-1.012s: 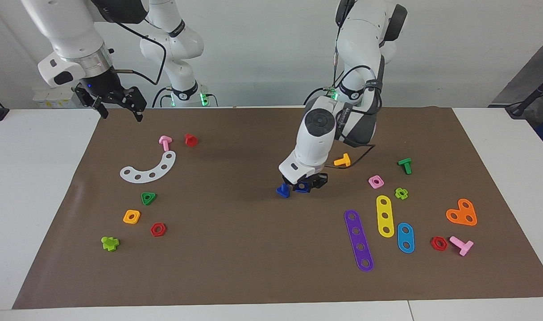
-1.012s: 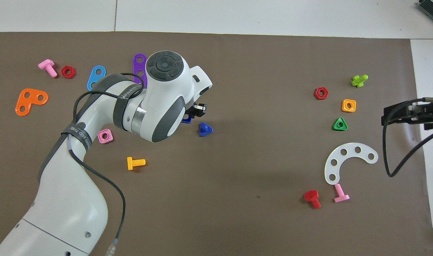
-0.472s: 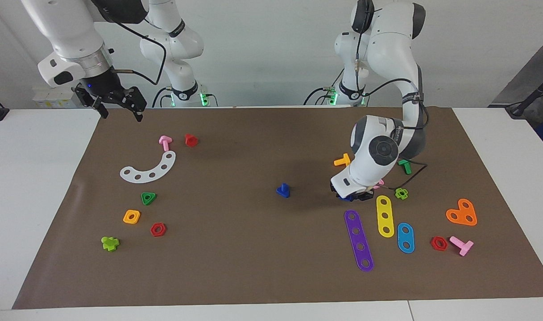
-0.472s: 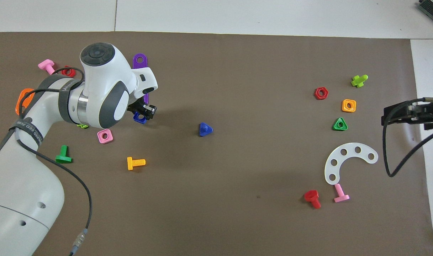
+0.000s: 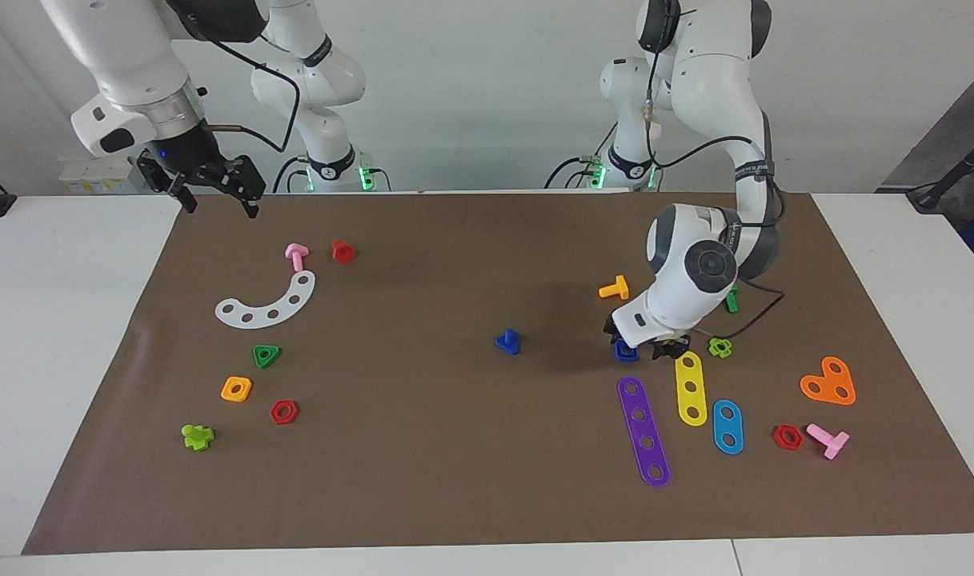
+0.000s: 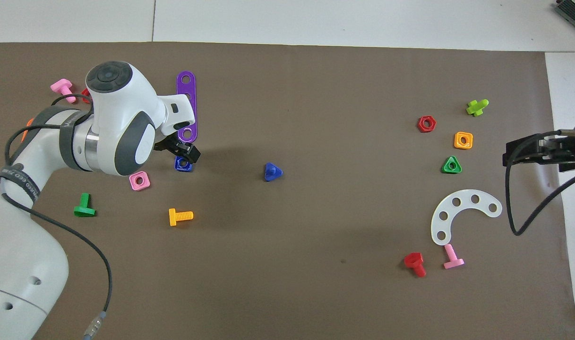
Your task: Unscrew and place screws in storage area
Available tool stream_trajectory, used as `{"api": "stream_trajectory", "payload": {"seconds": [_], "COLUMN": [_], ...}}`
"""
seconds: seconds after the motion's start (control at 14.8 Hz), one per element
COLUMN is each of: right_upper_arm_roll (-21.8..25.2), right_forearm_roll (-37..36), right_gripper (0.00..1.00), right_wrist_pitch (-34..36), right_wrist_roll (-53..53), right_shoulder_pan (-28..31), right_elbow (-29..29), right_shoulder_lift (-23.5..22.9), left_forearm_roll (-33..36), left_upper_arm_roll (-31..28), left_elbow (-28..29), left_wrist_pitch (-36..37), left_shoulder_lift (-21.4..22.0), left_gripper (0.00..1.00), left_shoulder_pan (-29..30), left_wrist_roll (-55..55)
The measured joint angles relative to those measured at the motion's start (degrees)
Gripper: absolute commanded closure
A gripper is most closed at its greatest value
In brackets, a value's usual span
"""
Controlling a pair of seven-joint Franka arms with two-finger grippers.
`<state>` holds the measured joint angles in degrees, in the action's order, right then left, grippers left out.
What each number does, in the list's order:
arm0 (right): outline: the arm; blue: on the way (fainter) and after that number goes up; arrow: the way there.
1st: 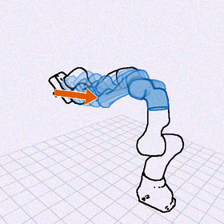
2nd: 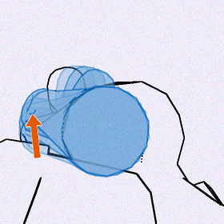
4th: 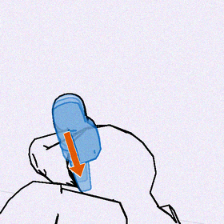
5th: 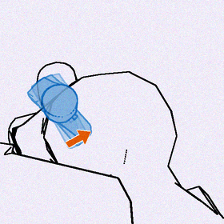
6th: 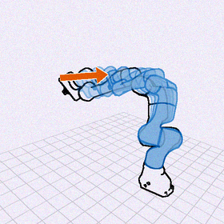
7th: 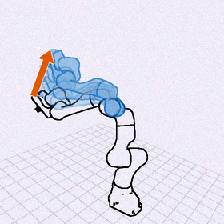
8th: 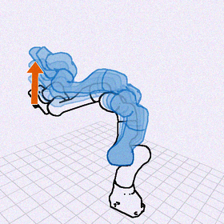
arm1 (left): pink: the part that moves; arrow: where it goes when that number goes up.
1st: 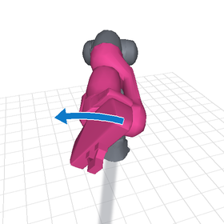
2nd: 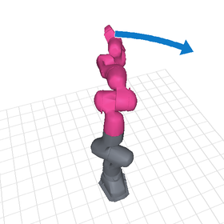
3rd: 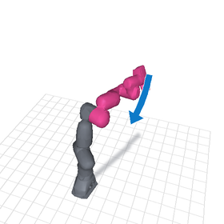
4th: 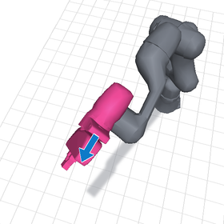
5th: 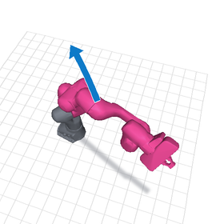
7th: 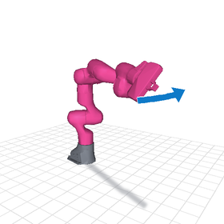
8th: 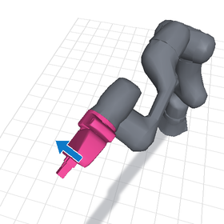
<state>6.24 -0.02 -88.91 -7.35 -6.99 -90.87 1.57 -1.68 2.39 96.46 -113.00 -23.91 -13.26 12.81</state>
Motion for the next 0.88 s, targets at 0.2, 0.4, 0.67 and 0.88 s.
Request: {"api": "stream_trajectory", "payload": {"seconds": [0.2,0.4,0.67,0.88], "right_upper_arm_roll": [-0.14,-0.26,-0.47,-0.5], "right_forearm_roll": [1.2,1.35,1.32,1.11], "right_gripper": [0.0,0.0,0.0,0.0], "right_wrist_pitch": [-3.72,-11.79,-22.44,-29.56], "right_wrist_roll": [0.0,-3.33,-15.42,-25.28], "right_shoulder_pan": [-2.95,-8.59,-18.09,-25.25], "right_elbow": [-1.68,-6.19,-7.96,-6.03], "right_shoulder_lift": [-0.02,-0.43,-6.63,-14.91], "left_forearm_roll": [0.01,0.44,0.82,3.86], "left_upper_arm_roll": [-0.58,-2.08,-2.69,-2.59], "left_elbow": [-0.13,-0.06,0.46,0.71], "left_wrist_pitch": [7.31,15.76,20.89,21.27], "left_shoulder_lift": [7.07,15.98,25.18,28.54], "left_gripper": [0.0,0.0,0.0,0.0], "left_shoulder_pan": [1.96,5.05,13.01,14.39], "left_wrist_roll": [0.01,0.02,0.87,-1.17]}}
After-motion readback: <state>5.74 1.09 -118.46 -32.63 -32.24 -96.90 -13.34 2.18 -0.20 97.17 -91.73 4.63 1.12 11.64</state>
